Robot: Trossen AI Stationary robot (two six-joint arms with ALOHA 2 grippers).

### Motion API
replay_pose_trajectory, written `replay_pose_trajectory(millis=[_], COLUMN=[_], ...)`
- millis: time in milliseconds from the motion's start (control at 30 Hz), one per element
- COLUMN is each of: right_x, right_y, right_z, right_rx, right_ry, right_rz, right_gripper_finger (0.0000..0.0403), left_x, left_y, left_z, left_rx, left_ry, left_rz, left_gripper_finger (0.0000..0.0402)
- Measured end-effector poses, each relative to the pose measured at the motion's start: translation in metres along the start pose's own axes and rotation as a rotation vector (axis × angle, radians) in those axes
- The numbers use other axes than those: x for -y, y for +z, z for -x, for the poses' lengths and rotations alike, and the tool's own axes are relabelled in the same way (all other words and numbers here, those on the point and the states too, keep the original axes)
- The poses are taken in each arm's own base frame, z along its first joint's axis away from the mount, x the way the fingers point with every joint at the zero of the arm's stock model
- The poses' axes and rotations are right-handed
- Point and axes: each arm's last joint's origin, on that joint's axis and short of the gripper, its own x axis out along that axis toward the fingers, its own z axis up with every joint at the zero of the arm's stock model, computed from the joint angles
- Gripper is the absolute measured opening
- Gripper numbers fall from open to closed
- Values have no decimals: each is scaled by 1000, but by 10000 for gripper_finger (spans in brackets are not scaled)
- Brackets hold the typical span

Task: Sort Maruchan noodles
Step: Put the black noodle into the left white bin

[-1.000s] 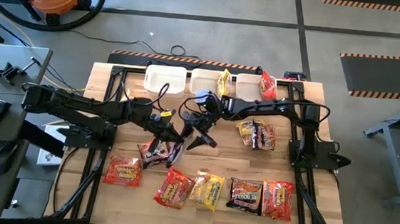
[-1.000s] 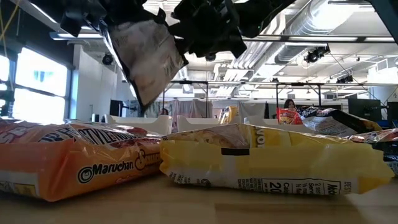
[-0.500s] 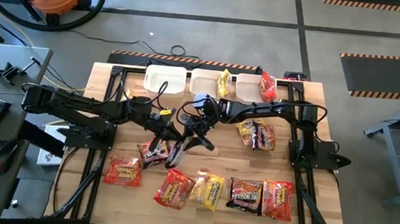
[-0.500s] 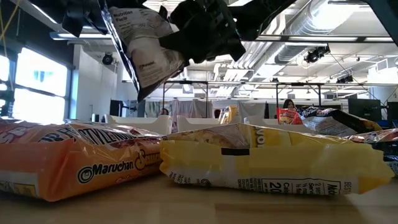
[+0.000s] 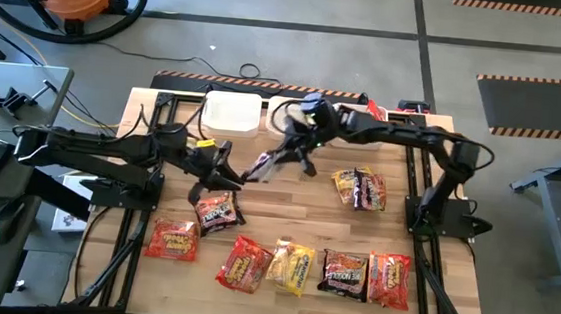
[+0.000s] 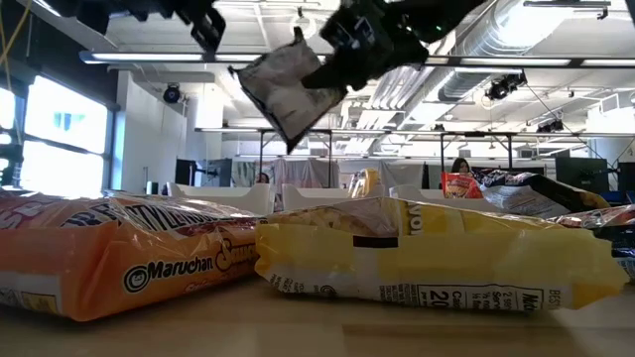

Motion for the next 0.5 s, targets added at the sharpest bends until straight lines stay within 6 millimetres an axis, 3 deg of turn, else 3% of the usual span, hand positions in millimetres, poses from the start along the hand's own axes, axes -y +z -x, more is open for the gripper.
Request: replay_pose_trajectory(millis=[133,267,400,500], right_x=[2,-3,-11,-14], right_y=[-28,-48,-53,-53], right_z=[1,-6,-10,-12], right_rx=[101,212,288,299], right_ry=[-62,-227,-371,-384], right_rz=[-41,-21,16,30], right_gripper_finger=[66,66,66,66], left_x=[-1,-15,-25,-28], left_y=[4,-2,20,44], left_z=[-5,-11,-11,-12], left_rx=[56,-57,-237,-376], left_ry=[-17,81,285,436], left_rz=[50,141,79,-17], left_gripper_finger=[48,55,92,127])
